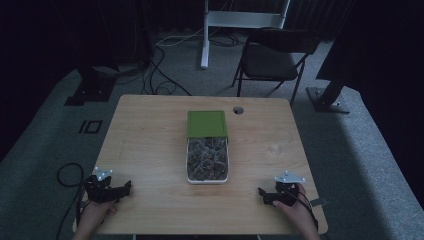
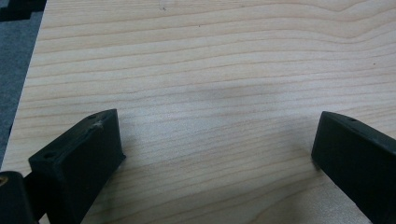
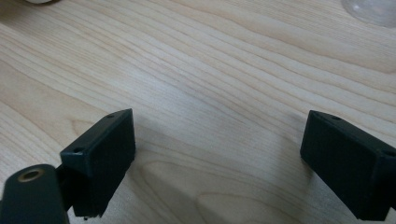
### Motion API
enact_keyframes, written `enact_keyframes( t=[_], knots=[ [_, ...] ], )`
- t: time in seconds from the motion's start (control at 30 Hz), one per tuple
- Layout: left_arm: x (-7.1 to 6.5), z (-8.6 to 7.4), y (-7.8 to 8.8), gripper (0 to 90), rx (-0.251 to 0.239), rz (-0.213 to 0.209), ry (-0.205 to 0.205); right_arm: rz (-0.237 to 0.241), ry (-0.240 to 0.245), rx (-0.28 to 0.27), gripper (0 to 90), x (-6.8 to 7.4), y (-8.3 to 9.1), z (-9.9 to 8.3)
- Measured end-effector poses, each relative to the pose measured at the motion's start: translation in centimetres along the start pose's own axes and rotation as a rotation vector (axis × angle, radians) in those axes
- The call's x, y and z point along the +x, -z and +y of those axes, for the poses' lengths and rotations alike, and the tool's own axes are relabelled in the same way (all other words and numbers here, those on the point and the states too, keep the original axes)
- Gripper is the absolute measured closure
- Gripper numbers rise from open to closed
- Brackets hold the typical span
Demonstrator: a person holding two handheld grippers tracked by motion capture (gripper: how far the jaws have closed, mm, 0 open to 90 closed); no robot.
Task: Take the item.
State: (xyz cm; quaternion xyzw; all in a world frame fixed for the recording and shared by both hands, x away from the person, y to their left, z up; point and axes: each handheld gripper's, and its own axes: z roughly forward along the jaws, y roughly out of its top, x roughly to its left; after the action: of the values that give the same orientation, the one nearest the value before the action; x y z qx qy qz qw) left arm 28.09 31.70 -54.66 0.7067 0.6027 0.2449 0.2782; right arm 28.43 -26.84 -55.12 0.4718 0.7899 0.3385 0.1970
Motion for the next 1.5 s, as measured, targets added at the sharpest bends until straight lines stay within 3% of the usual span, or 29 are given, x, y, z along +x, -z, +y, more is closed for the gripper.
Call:
enact_keyframes(
  t=[0.73, 1.1, 1.37, 1.5],
  knots=[
    [0.1, -0.1, 0.1, 2.2, 0.001, -0.007, -0.01, -0.005, -0.004, -0.001, 10.1, 0.0, 0.0, 0.0],
    [0.1, -0.1, 0.1, 2.2, 0.002, -0.007, -0.011, -0.016, -0.06, -0.001, 10.5, 0.0, 0.0, 0.2],
    [0.1, -0.1, 0.1, 2.2, 0.001, -0.006, -0.01, -0.046, -0.06, -0.026, 13.3, 0.0, 0.7, 0.5],
    [0.1, -0.1, 0.1, 2.2, 0.001, -0.007, -0.01, -0.035, -0.074, -0.04, 12.9, 0.0, 1.2, 0.9]
  ],
)
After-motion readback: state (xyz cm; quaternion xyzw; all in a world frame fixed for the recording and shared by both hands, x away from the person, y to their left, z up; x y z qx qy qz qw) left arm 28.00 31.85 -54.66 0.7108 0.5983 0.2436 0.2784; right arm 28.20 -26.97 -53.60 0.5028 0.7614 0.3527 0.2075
